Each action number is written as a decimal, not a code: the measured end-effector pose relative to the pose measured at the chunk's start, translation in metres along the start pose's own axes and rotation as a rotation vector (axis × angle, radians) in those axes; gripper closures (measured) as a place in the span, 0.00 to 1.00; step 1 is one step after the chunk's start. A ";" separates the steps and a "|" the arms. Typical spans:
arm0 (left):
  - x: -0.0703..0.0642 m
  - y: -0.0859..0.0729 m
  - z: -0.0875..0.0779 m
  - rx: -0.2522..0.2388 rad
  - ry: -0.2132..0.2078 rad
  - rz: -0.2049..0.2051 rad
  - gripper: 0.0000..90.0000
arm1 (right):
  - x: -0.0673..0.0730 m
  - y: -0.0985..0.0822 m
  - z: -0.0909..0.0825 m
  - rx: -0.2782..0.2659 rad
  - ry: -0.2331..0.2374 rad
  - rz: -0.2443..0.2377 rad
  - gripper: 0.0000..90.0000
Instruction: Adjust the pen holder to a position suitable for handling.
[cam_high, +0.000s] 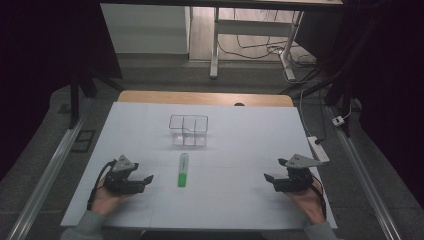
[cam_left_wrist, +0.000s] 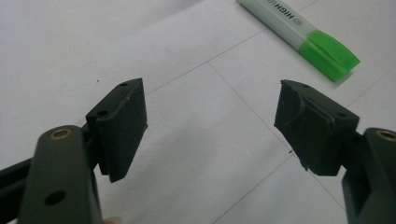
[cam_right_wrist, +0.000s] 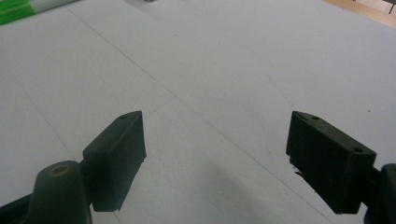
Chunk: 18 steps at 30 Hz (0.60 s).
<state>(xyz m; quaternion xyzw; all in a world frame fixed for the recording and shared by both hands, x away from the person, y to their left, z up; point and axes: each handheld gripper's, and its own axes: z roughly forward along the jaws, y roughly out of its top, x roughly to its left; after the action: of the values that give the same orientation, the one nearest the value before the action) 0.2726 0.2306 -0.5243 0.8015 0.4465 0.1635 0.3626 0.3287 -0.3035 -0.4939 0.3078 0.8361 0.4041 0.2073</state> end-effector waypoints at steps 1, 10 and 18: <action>0.000 0.000 0.000 0.000 0.000 0.000 0.28 | 0.000 0.000 0.000 -0.002 -0.001 0.000 0.22; 0.001 0.000 0.000 -0.001 0.000 -0.001 0.28 | 0.000 0.000 0.002 0.006 0.001 0.011 0.24; 0.003 0.000 -0.001 -0.008 0.004 -0.012 0.28 | 0.000 0.000 0.002 0.002 0.010 0.018 0.25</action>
<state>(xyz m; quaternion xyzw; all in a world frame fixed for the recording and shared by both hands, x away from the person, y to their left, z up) 0.2740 0.2334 -0.5235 0.7970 0.4515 0.1646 0.3658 0.3296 -0.3026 -0.4950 0.3132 0.8348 0.4067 0.1991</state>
